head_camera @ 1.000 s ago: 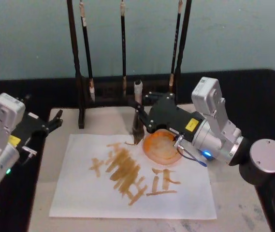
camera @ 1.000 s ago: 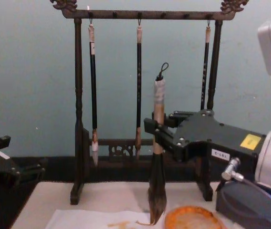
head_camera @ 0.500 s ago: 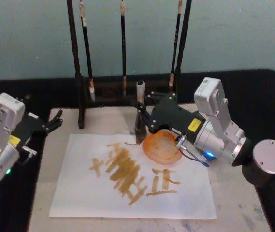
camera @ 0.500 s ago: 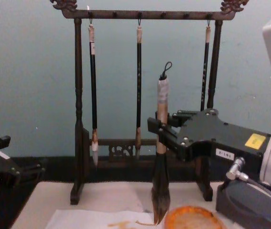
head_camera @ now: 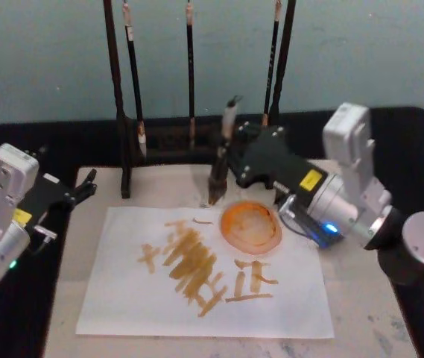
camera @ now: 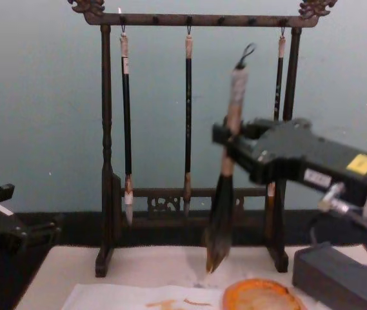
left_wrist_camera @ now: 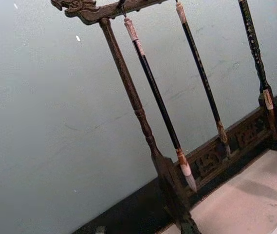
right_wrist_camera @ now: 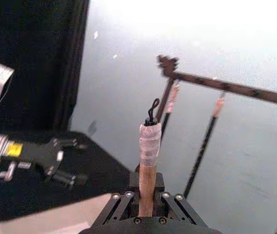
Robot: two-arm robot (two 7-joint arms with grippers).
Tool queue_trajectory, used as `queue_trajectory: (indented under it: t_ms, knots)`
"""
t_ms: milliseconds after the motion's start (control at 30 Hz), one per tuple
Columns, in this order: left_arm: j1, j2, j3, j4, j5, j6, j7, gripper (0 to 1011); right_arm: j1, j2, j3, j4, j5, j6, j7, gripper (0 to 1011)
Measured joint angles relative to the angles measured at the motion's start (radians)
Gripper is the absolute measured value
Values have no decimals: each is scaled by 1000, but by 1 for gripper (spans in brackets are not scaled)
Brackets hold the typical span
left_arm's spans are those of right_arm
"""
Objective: Pick up the brush from the inkstone, write on the paper, then place the brush back to its original position.
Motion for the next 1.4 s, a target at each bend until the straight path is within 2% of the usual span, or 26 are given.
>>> queue_trajectory:
  t_ms: [167,200,233,400,500,600,633,733,800,833,933,1033,1067,1133,1300,1400]
  knots:
    - [0,0,0,0,0,0,0,1010,-22,2,45,-28,66,23,-8,175]
    - [0,0,0,0,0,0,0,1010,-30,4,61,-37,94,37,-8,175]
    - [0,0,0,0,0,0,0,1010,-30,4,61,-37,94,37,-8,175]
    - [0,0,0,0,0,0,0,1009,-61,12,124,-65,223,106,-6,175]
    - [0,0,0,0,0,0,0,1010,-71,14,144,-70,279,141,-5,175]
    - [0,0,0,0,0,0,0,1010,-82,17,169,-72,356,190,-8,175]
    - [0,0,0,0,0,0,0,1010,-82,17,169,-72,356,190,-8,175]
    - [0,0,0,0,0,0,0,1010,-93,16,200,-68,448,249,-15,175]
    - [0,0,0,0,0,0,0,1010,-97,15,209,-64,479,270,-17,175]
    - [0,0,0,0,0,0,0,1010,-101,14,219,-61,512,290,-19,175]
    - [0,0,0,0,0,0,0,1010,-110,14,237,-53,570,327,-26,175]
    - [0,0,0,0,0,0,0,1010,-118,15,250,-44,617,354,-35,175]
    - [0,0,0,0,0,0,0,1010,-118,15,250,-44,617,354,-35,175]
    - [0,0,0,0,0,0,0,1010,-125,15,262,-36,656,376,-46,175]
    - [0,0,0,0,0,0,0,1010,-128,15,269,-23,698,399,-54,175]
    - [0,0,0,0,0,0,0,1010,-125,10,275,-1,743,424,-61,175]
